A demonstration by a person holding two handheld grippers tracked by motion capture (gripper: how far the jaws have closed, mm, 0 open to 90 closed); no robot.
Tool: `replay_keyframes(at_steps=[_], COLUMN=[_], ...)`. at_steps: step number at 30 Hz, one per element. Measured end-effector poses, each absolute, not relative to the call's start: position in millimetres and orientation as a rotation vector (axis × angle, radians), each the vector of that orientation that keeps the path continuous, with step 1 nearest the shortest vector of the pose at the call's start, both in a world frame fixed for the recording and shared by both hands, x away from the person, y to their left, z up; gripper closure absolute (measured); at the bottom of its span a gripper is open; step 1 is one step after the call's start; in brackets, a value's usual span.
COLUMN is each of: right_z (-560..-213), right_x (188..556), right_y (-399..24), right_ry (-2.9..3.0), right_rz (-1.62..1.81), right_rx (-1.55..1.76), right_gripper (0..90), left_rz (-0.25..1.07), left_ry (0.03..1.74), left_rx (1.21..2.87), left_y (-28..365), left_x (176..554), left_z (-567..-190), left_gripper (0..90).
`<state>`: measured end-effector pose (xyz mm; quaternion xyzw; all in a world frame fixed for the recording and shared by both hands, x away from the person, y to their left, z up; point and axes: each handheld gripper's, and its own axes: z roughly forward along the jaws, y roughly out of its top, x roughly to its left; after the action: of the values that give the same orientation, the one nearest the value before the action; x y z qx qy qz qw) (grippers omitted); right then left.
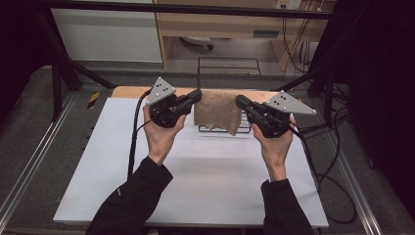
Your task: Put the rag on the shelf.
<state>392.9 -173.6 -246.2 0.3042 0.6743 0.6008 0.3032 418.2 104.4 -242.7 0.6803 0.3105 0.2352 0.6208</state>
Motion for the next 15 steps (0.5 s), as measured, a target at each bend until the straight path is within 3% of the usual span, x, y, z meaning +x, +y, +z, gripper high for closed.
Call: replay_keyframes(at_steps=[15], right_z=[-215.8], right_x=[405.2], right_y=[-182.8], right_ry=[1.734], right_rz=[1.587], right_rx=[0.788], right_gripper=[86.3], left_rz=[0.562], left_ry=[0.691], left_rx=[1.534], left_y=[92.6], left_x=[434.0], left_z=[-210.3], left_gripper=[87.7])
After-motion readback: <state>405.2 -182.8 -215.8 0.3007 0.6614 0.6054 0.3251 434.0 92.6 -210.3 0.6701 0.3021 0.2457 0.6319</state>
